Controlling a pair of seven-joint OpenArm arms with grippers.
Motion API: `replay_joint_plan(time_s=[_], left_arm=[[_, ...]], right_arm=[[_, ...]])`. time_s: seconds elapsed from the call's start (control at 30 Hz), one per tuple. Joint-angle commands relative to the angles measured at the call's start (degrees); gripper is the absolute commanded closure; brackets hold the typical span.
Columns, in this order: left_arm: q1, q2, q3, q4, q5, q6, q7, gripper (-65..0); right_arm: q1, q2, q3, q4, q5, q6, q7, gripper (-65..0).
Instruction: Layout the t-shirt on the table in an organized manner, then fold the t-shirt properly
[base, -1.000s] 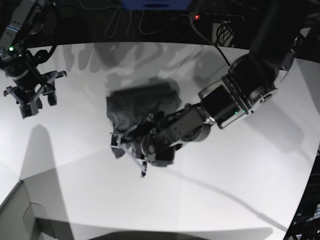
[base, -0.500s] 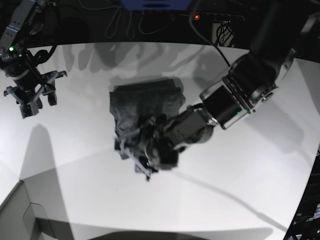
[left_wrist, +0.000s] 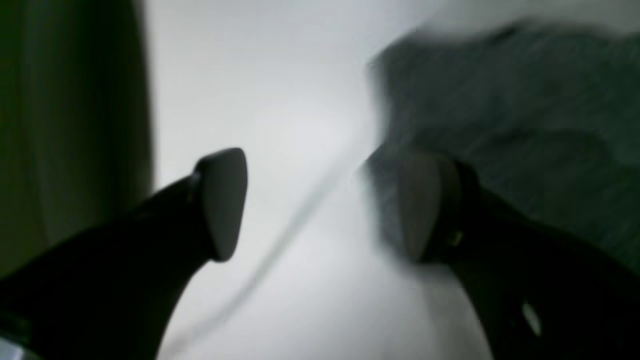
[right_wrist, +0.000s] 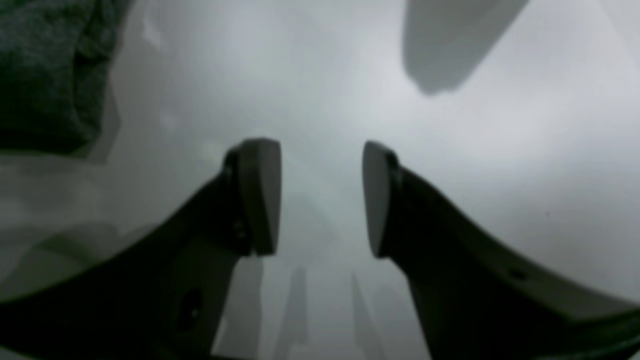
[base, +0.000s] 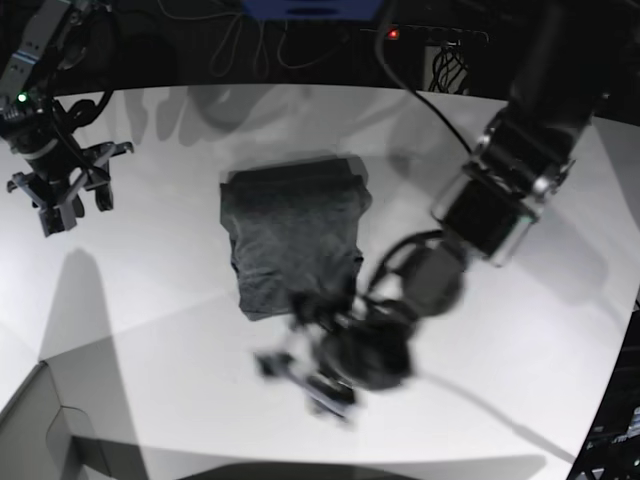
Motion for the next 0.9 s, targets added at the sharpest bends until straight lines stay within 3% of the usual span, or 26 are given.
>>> replay_joint_plan(time_s=[0.0,0.1,0.23,0.33,0.5,0.7,0.87], left_arm=[[-0.5,-1.4,-4.0,2.2,0.3,0.6,0.6,-45.7],[4.7,-4.7,-15.6,6.6,0.1,0.6,3.2,-45.3],[13.9,-7.5,-34.2,12.9,0.0,0.6,5.6,-41.3],[20.5,-7.1,-48.2,19.2,0.0,0.6,7.7,-28.9],[32.0,-5.7,-63.0,32.4,0.0,0.6,12.1,0.0],[48.3,-3.7,-72.0,43.4,0.0,0.6,15.9,0.0],[61.5,1.1,-81.4,42.9,0.0,0.6,12.2,0.0]], right_arm=[[0.2,0.6,0.2,1.0,0.6,0.2,1.2,-26.9],[-0.2,0.8,0.6,1.0,0.5,0.2,1.2,-25.2],[-0.2,0.6,6.1,1.0,0.5,0.2,1.1,-11.9],[-0.2,0.5,11.5,1.1,0.5,0.2,1.1,0.0],[-4.4,0.5,20.6,0.7,0.5,0.2,1.4,0.0],[-9.8,-5.0,28.9,0.5,0.5,0.2,1.5,0.0],[-12.3,-6.5,30.8,-2.5,0.5,0.2,1.6,0.0]])
